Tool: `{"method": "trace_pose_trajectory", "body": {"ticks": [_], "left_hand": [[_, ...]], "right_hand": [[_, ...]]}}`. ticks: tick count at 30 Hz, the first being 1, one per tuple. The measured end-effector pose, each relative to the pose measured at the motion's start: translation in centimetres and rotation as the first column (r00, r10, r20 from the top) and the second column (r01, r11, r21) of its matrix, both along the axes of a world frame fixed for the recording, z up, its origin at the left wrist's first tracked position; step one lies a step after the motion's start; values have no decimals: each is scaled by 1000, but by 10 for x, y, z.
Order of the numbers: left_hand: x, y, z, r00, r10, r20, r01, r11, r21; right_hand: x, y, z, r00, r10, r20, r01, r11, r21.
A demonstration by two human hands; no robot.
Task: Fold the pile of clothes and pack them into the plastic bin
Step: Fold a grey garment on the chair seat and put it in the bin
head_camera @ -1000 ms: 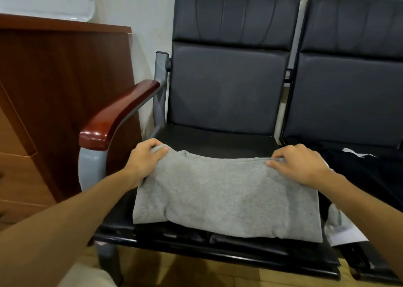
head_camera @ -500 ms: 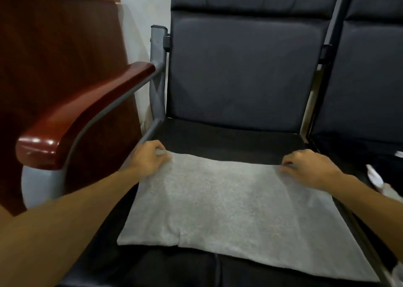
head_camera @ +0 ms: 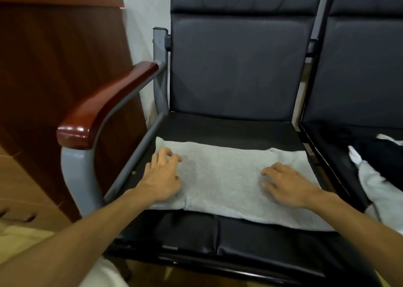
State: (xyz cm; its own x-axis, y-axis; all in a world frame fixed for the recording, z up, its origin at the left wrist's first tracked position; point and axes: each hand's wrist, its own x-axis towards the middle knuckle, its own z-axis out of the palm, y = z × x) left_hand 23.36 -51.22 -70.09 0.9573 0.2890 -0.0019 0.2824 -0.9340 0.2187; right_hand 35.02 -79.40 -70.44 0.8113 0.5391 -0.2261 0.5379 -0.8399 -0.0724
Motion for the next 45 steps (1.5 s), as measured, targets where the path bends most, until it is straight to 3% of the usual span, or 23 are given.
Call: {"method": "trace_pose_trajectory", "body": {"ticks": [3,7,10,12,16,22,25,27,30,34,38,42,45], "left_hand": [[-17,-8,6,988,-53,-143,37,993,-114],[-40,2,11,910,-283,-303,185,932,-313],[-52,15,8,939,-277,-205,196,919,-342],[-56,22,7,959,-242,-146,197,943,-267],[-64,30,12,958,-232,-170,206,966,-154],[-64,24,18,981,-150,-126,97,932,-349],[-49,27,7,996,80,39,-71,977,-202],[-39,32,-2,960,257,116,-235,956,-175],[-26,33,-8,912,404,71,-402,915,-40],[-9,26,-14,913,407,-19,-399,902,166],[1,23,-15,942,332,-49,-313,922,228],[13,17,-10,944,330,24,-328,943,-50],[21,10,-1,915,403,29,-355,836,-419]], "right_hand": [[-15,-8,-4,993,-12,-114,8,999,-32],[-19,-20,-13,989,7,-150,-20,997,-81],[-19,-26,-18,991,26,-134,-40,993,-107],[-20,-29,-21,992,48,-114,-62,990,-124],[-18,-33,-20,992,63,-107,-79,985,-156],[-24,-20,-10,995,-14,-101,7,997,-73],[-26,-2,-4,998,-62,-5,62,997,35],[-27,13,-3,998,-46,41,43,996,78],[-25,32,-7,997,16,78,-26,991,135],[-20,49,-11,991,69,119,-91,978,189],[-9,52,-13,987,73,140,-103,970,221],[1,44,-11,990,30,141,-68,958,278],[6,32,-7,991,-11,136,-33,947,321]]}}
